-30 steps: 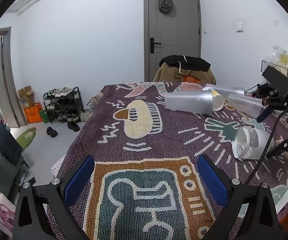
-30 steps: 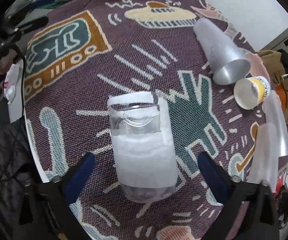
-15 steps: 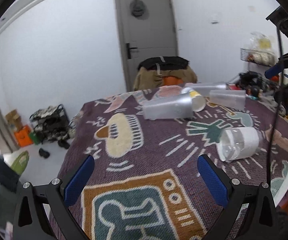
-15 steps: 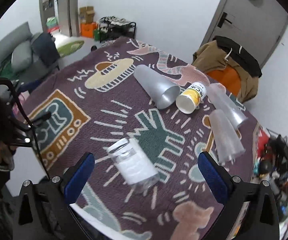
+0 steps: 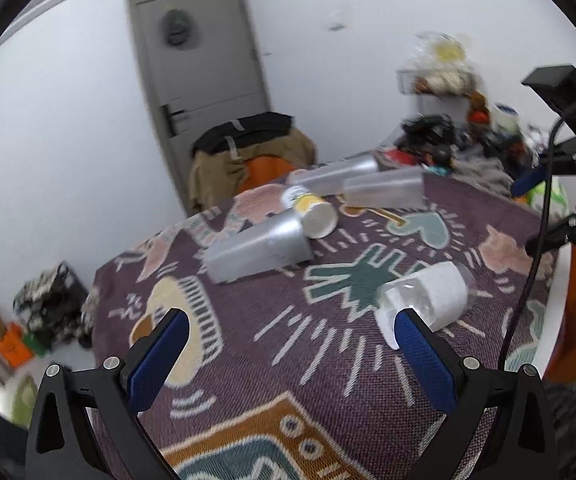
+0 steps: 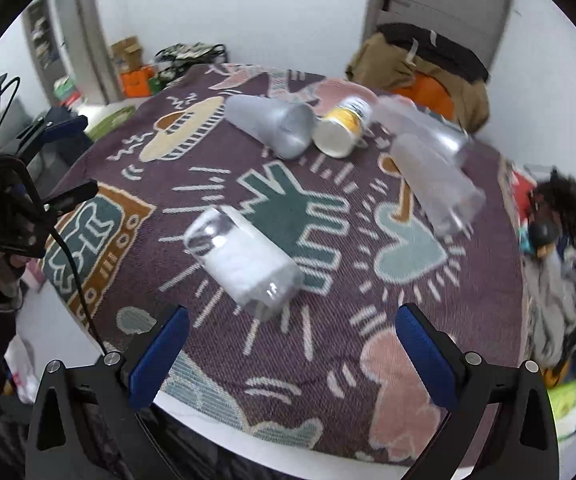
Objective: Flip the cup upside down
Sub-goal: 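Move the left gripper to the clear cup lying on its side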
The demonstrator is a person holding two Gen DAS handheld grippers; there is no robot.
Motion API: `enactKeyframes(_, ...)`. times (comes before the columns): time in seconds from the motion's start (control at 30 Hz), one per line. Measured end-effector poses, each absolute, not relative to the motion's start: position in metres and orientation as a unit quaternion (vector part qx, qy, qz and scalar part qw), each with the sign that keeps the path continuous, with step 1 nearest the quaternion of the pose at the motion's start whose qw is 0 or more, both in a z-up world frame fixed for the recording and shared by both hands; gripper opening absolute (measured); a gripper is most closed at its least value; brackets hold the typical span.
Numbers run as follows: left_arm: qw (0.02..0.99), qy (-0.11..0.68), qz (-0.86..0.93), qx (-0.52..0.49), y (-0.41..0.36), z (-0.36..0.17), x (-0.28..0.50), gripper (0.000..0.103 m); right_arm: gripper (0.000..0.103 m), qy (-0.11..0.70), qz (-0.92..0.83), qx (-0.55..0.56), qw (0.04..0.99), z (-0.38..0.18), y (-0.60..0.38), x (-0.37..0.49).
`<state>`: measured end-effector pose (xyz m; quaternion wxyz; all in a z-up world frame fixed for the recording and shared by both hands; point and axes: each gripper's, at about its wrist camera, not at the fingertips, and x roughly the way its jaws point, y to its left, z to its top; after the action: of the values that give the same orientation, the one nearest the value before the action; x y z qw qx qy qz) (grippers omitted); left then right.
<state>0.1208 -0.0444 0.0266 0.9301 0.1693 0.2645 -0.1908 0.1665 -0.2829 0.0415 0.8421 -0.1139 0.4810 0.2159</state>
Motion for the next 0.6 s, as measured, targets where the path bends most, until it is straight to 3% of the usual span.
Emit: enactKeyframes(0.6, 0.828, 0.307, -0.328, 0.335, -0.157, 0.017, 0.138, 0.103, 0.103, 0.455, 0.161, 0.021, 0.876, 0.009, -0.356, 0.121)
